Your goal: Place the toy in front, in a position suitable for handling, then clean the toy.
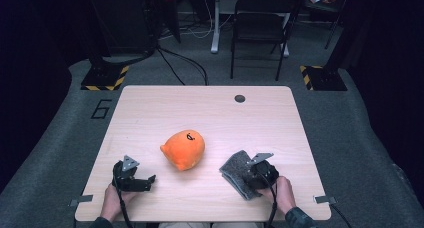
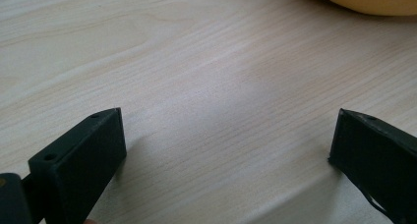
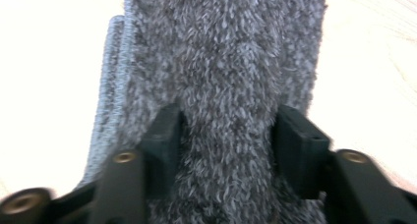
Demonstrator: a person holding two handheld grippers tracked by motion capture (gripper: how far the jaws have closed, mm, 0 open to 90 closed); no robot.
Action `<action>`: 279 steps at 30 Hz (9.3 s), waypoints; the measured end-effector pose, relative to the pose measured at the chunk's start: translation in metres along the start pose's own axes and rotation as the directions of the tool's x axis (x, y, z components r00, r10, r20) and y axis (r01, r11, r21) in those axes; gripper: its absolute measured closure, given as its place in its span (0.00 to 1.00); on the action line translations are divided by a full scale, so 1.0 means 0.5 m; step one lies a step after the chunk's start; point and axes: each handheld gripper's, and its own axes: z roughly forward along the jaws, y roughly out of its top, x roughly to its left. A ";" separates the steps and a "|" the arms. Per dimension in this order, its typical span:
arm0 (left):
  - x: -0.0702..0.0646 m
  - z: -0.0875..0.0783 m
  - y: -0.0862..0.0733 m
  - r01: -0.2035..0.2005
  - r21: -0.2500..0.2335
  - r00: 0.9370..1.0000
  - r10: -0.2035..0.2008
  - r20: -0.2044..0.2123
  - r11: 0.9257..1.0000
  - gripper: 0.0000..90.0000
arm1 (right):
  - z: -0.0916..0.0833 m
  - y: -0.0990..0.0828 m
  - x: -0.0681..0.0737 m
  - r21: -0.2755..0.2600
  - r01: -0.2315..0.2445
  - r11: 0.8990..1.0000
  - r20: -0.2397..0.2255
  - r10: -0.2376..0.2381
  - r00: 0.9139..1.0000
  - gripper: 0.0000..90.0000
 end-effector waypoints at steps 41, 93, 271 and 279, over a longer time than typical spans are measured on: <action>0.000 0.000 0.000 0.000 0.001 1.000 0.000 0.000 1.000 0.00 | -0.148 -0.020 -0.128 -0.291 -0.171 0.941 0.213 0.237 0.948 0.73; 0.004 -0.006 -0.004 0.021 0.005 1.000 -0.021 -0.014 1.000 0.00 | -0.100 -0.077 -0.239 -0.191 -0.413 0.891 0.277 0.452 0.848 0.15; -0.283 0.066 0.221 -0.181 -0.199 0.939 0.230 0.257 0.963 0.29 | -0.116 -0.094 -0.241 -0.139 -0.362 0.922 0.237 0.386 0.892 0.16; -0.296 0.083 0.209 -0.212 -0.169 0.932 0.251 0.262 0.963 0.43 | -0.108 -0.099 -0.248 -0.140 -0.380 0.914 0.244 0.404 0.882 0.16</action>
